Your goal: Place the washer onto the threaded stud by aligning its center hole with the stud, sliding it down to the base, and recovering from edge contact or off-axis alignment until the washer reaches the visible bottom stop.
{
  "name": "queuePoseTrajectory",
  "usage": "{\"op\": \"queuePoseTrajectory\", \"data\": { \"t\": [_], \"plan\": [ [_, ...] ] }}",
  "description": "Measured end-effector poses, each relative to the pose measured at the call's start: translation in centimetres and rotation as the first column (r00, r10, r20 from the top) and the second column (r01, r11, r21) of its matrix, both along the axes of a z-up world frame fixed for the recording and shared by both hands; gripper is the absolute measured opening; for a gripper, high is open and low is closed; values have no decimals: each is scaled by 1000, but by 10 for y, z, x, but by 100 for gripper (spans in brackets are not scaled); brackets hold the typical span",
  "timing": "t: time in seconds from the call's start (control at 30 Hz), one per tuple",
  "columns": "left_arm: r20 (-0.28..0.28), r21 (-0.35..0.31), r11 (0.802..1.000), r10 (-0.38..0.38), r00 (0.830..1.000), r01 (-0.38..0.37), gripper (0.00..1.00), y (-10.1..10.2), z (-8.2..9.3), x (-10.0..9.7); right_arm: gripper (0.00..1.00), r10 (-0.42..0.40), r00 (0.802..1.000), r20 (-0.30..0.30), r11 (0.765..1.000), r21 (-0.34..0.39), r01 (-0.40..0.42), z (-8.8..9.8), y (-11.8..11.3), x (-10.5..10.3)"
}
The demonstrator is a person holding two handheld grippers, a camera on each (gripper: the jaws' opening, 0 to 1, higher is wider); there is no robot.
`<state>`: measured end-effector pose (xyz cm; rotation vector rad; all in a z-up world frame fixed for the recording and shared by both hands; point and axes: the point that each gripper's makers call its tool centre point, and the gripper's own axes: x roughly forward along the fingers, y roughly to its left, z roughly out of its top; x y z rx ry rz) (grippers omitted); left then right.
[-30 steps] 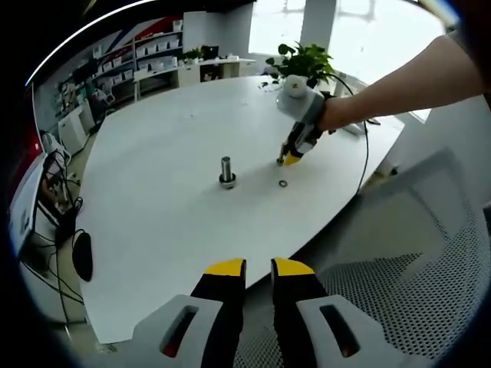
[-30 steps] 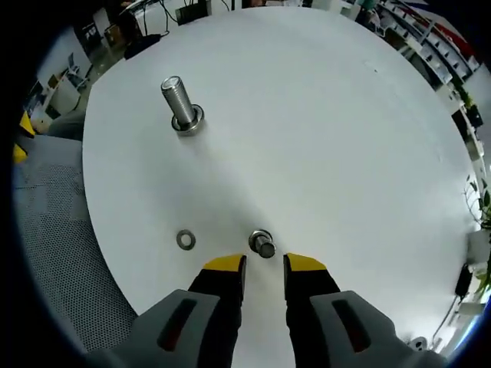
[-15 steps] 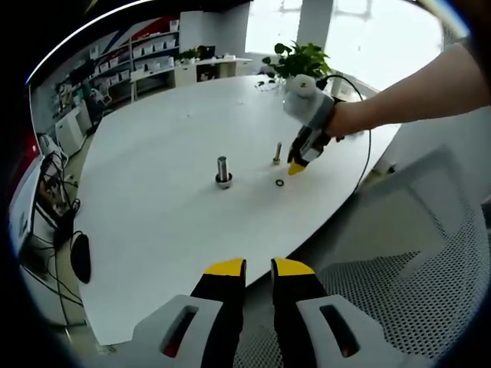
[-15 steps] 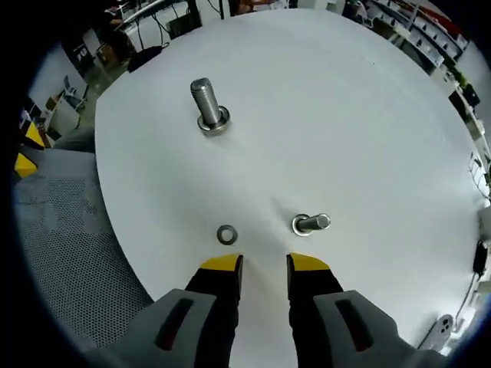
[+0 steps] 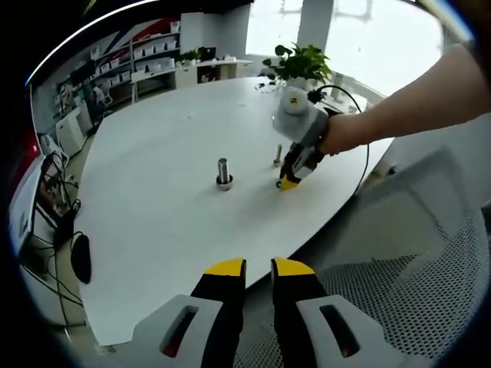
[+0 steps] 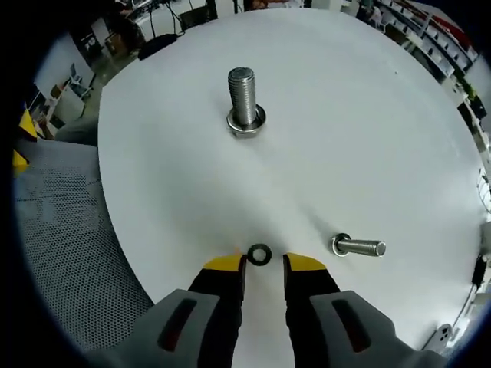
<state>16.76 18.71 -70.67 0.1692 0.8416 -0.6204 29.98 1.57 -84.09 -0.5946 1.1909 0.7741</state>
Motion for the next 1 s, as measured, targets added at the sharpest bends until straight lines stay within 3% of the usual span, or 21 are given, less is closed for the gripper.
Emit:
{"op": "queuePoseTrajectory", "data": {
  "t": [0.23, 0.37, 0.7, 0.87, 1.0],
  "plan": [
    [4, 0, 1000, 0, 1000, 0, 11, 0, 0, 0, 19, 79, 997, 9, 997, -8, -79, 0, 2, 1],
    [1, 2, 1000, -3, 1000, 3, 10, 0, 0, 0, 15, 164, 986, 21, 986, -12, -164, 0, 7, -1],
    [-2, 6, 1000, -4, 1000, 4, 10, 0, -1, 0, 14, 143, 985, -93, 981, -117, -154, -2, 7, 3],
    [-3, 7, 1000, -1, 1000, 1, 10, 0, -1, 0, 13, 140, 987, -74, 981, -123, -149, -1, 6, -1],
    [1, 4, 1000, 3, 1000, -3, 10, 1, 0, 0, 13, 117, 992, -43, 989, -84, -120, 0, 5, 0]
  ]
}}
